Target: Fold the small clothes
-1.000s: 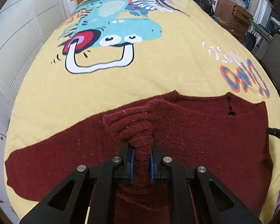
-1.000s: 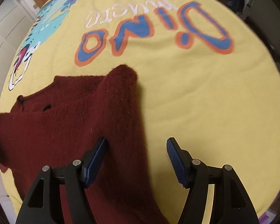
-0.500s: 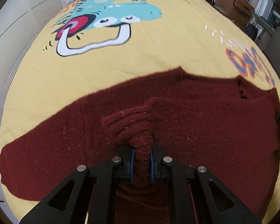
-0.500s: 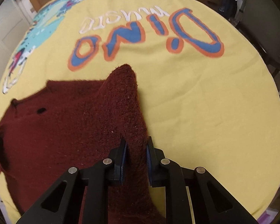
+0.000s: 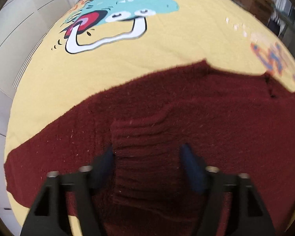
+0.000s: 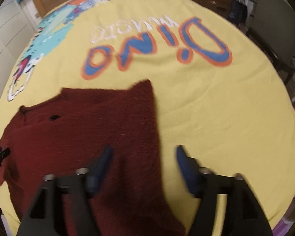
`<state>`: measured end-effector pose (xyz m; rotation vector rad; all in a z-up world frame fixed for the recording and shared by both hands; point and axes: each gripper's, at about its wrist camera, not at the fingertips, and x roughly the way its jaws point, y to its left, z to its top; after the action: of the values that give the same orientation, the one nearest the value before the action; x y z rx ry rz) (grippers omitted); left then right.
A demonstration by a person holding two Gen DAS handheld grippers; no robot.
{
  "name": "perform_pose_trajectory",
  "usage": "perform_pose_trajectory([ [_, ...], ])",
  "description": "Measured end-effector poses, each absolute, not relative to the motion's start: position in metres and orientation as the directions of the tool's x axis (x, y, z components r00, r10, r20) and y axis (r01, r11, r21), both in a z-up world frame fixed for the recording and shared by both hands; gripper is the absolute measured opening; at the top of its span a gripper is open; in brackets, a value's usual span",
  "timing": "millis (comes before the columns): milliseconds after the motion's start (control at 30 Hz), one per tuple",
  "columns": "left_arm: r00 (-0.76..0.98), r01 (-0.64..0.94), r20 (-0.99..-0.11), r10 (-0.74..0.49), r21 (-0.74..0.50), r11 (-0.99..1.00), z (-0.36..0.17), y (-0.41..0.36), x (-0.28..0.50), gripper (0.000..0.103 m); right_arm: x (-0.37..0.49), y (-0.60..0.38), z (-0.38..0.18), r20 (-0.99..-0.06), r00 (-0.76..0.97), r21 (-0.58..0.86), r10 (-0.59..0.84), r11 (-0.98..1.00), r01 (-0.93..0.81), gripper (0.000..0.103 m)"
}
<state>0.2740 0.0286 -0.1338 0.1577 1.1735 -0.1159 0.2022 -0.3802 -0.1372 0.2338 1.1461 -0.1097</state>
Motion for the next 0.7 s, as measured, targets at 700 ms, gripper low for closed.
perform_pose_trajectory([
  [700, 0.426, 0.249, -0.899, -0.101, 0.009, 0.968, -0.142, -0.039, 0.230, 0.102, 0.184, -0.232, -0.178, -0.899, 0.438, 0.006, 0.024, 0.999, -0.042, 0.103],
])
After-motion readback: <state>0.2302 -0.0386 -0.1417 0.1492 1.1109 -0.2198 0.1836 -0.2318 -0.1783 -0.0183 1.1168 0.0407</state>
